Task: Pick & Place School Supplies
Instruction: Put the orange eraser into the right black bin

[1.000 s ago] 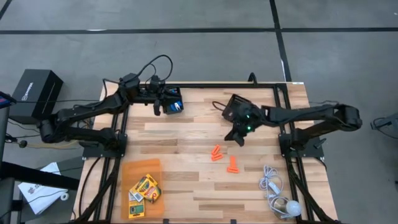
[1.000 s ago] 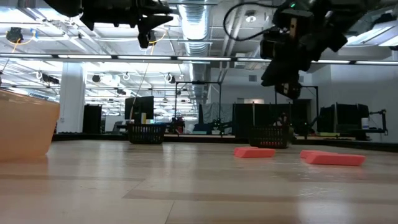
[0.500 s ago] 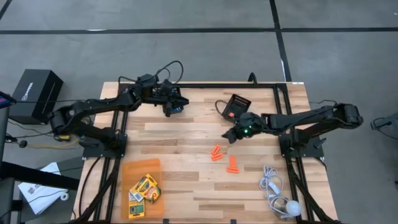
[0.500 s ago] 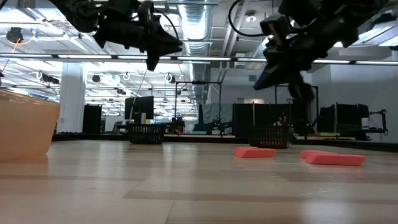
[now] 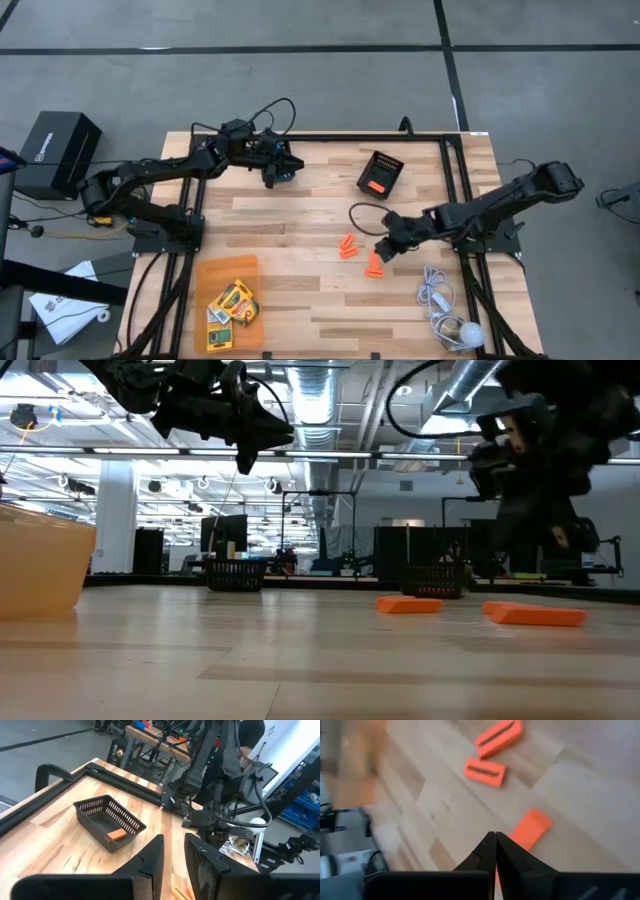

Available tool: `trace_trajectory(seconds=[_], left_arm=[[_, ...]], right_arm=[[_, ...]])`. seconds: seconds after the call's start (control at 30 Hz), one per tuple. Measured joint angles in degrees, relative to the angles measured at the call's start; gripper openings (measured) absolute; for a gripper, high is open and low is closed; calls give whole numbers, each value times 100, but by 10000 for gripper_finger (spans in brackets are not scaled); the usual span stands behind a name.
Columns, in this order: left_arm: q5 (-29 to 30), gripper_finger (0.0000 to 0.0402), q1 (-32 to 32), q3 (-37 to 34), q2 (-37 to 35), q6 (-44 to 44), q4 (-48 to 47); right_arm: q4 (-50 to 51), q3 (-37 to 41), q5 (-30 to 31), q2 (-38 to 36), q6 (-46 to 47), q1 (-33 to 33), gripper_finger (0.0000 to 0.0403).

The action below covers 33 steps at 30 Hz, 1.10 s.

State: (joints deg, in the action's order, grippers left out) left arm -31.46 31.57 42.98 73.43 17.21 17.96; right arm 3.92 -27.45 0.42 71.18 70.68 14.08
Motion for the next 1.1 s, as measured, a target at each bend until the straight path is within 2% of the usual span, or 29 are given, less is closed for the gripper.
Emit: trace_trajectory(seconds=[0.13,0.4,0.7,1.1], left_arm=[[6,72,2,0,0,130,2],[128,72,2,0,0,150,4],[154,72,0,0,0,169,4],[161,72,2,0,2,160,2]], right_arm=[[-962,605,168,0,224,182,0],[-1963,1413,197,0,329,197,0],[-2435,1487,171,0,32,193,0],[-2391,1489,132,131,76,193,0]])
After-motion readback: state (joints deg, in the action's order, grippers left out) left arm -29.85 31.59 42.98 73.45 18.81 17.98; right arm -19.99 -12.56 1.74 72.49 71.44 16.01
